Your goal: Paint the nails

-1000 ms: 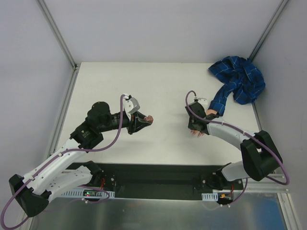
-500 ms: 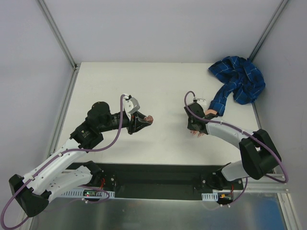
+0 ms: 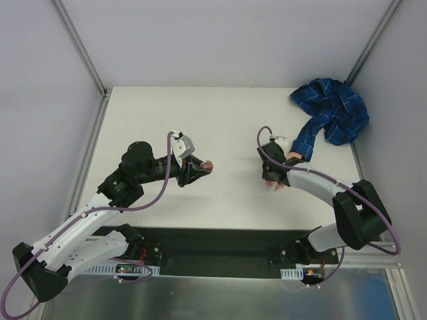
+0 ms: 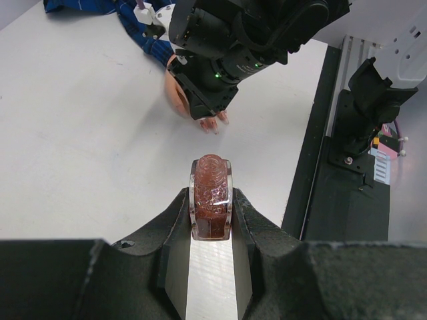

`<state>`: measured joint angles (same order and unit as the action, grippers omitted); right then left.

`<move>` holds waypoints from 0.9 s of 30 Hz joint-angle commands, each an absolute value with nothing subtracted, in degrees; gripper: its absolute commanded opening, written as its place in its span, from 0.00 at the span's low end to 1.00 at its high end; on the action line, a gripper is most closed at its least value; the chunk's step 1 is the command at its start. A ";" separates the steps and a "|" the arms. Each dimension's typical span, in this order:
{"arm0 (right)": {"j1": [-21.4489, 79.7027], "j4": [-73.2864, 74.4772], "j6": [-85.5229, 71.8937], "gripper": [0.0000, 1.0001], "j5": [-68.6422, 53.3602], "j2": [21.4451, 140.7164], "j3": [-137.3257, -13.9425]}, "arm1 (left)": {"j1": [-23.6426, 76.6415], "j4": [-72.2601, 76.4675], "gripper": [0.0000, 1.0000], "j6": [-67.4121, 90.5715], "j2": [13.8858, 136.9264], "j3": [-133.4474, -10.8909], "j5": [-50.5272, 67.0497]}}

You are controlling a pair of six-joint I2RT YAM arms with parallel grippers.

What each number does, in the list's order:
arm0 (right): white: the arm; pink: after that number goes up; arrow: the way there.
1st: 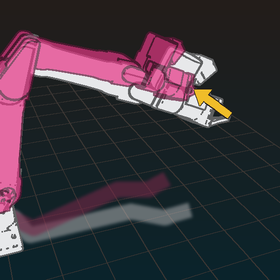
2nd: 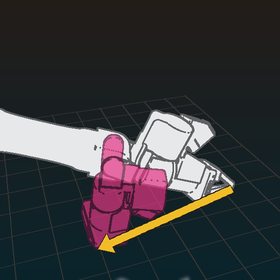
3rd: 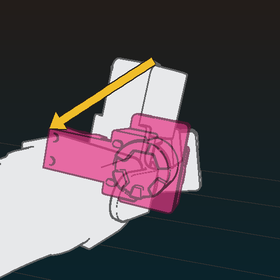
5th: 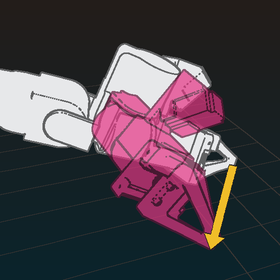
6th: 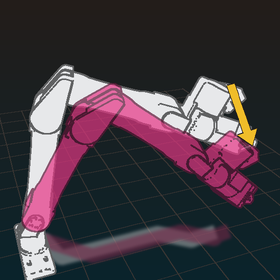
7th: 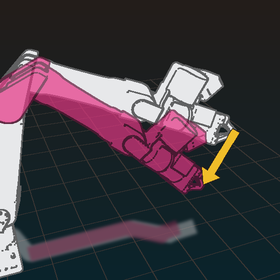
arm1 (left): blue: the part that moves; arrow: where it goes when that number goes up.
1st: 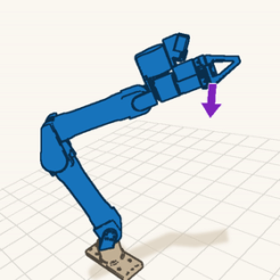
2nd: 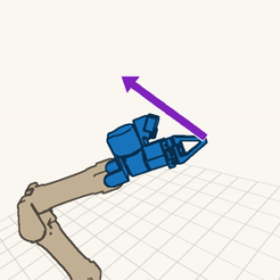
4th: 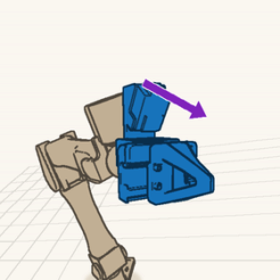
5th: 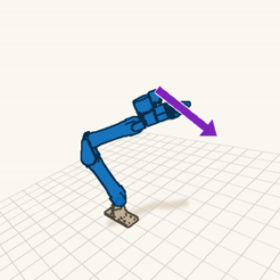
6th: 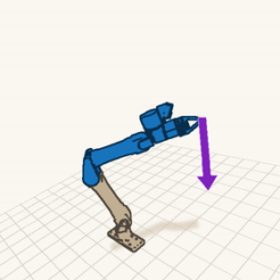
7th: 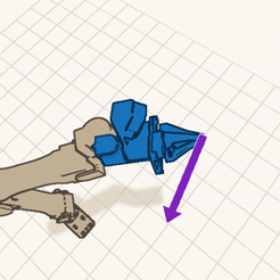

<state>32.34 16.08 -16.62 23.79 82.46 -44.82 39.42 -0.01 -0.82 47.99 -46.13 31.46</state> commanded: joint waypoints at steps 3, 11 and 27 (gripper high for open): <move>31.29 14.15 -13.98 0.01 24.17 81.57 -47.81 | 39.90 1.14 0.00 -0.18 47.46 -47.81 32.96; 33.48 16.08 -13.71 0.01 19.42 74.28 -48.60 | 39.90 1.14 0.00 -0.18 47.64 -47.81 33.13; 43.49 28.74 -10.99 0.01 10.12 55.91 -53.08 | 40.43 5.26 0.00 -1.67 51.68 -46.67 46.04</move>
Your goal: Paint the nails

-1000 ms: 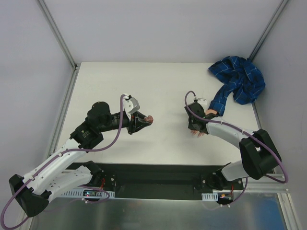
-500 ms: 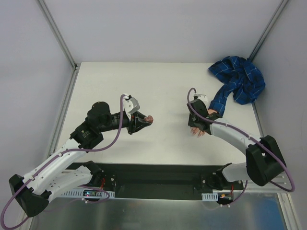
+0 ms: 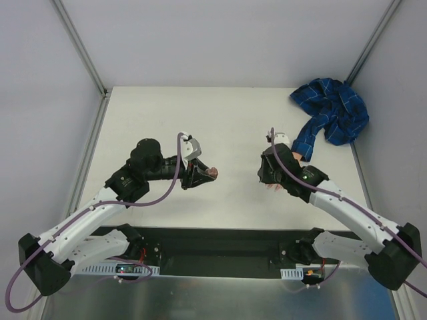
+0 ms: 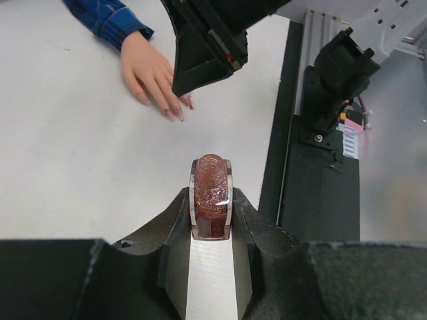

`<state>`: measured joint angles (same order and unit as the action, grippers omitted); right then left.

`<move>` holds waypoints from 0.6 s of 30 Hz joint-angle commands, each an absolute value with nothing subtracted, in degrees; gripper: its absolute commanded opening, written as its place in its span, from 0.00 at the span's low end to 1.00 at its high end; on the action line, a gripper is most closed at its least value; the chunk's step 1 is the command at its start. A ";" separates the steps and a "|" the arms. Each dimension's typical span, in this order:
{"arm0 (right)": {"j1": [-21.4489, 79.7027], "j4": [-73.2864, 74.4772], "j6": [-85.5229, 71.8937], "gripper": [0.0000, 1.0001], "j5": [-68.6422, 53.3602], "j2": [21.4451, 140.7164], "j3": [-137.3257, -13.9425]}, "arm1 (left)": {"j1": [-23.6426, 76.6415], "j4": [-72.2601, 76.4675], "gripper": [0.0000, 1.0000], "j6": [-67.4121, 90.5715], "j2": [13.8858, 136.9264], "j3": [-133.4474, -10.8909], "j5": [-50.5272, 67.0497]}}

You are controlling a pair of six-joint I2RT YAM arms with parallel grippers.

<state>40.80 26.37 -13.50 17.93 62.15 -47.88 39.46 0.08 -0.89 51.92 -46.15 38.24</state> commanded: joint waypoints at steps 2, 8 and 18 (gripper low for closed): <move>45.34 28.74 -10.11 0.01 8.01 52.74 -55.70 | 41.13 6.41 0.00 -2.72 50.89 -45.53 48.77; 55.00 33.48 -6.16 0.01 6.32 54.14 -67.04 | 42.19 10.54 0.00 -3.96 48.96 -43.16 53.87; 73.30 34.72 -3.96 0.01 19.07 60.90 -81.64 | 42.89 12.92 0.00 -3.95 48.34 -41.84 55.46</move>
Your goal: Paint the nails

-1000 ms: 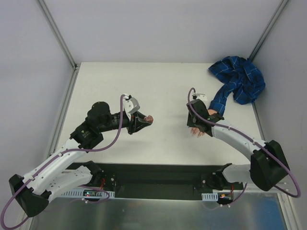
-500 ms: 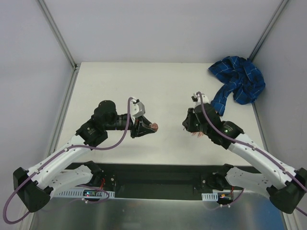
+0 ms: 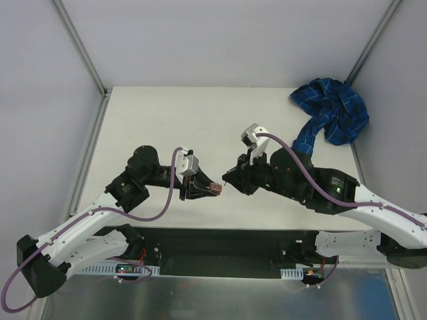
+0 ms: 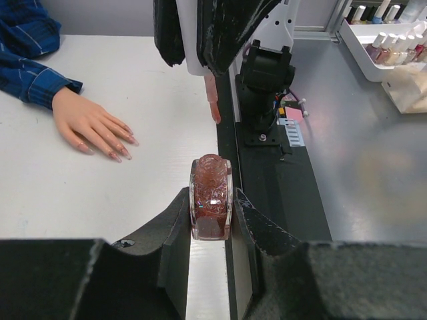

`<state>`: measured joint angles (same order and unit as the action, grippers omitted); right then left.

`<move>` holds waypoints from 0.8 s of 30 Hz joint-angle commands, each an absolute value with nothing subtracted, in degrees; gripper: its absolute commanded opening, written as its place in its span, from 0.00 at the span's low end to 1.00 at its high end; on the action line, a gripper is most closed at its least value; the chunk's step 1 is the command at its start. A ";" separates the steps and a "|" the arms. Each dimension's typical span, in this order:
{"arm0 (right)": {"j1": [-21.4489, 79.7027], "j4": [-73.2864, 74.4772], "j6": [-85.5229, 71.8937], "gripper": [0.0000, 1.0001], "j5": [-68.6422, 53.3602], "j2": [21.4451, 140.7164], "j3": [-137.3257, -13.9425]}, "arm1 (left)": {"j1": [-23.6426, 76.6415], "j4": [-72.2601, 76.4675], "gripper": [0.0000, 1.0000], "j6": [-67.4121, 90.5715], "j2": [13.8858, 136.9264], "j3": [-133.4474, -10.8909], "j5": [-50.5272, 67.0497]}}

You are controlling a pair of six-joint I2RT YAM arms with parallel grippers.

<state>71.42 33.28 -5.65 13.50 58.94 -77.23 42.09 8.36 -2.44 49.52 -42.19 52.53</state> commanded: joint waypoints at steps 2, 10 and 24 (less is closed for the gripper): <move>73.39 34.63 -4.04 0.01 19.25 61.96 -83.05 | 43.15 12.92 0.00 -4.13 48.34 -41.84 55.02; 73.48 34.28 -3.78 0.01 18.20 65.48 -85.17 | 43.42 11.95 0.00 -4.48 48.25 -42.19 54.06; 73.48 33.31 -5.18 0.01 15.65 63.72 -82.00 | 43.68 9.40 0.00 -5.36 49.48 -43.15 51.33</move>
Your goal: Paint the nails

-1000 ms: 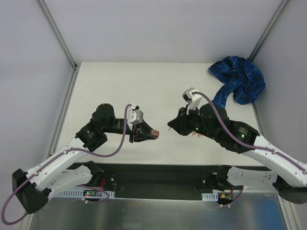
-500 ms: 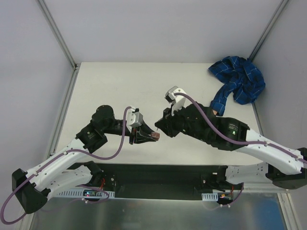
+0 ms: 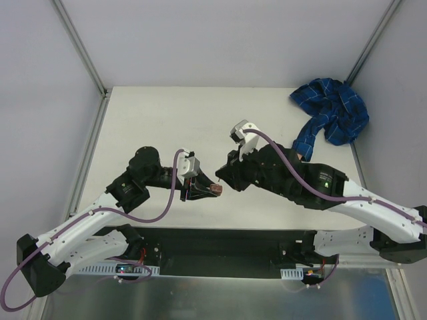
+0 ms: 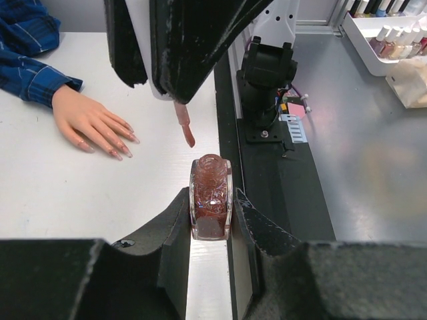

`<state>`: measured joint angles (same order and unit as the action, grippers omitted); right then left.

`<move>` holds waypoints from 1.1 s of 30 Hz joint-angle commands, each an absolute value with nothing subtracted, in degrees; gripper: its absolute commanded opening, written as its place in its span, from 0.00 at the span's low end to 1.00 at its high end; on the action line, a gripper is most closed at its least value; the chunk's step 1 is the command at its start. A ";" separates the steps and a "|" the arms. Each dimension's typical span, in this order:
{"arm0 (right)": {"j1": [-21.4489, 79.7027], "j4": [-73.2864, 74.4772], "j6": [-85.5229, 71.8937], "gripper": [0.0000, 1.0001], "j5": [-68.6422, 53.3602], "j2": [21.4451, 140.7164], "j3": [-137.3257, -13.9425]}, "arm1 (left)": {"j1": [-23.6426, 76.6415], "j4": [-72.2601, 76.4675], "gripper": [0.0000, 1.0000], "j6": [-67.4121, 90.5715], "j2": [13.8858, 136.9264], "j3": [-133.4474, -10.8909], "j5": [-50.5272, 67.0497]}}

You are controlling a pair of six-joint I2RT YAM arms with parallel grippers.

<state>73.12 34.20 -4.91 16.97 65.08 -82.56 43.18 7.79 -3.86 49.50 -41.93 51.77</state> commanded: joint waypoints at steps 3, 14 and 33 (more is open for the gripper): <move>73.39 33.22 -5.27 0.01 15.56 63.55 -81.56 | 43.68 9.32 0.00 -5.19 49.57 -43.15 51.15; 73.48 32.96 -5.36 0.01 15.21 64.16 -81.12 | 43.68 9.32 0.00 -5.27 49.83 -43.16 51.33; 73.48 32.52 -5.89 0.01 14.85 64.95 -79.89 | 43.77 9.23 0.00 -5.19 49.66 -43.24 51.15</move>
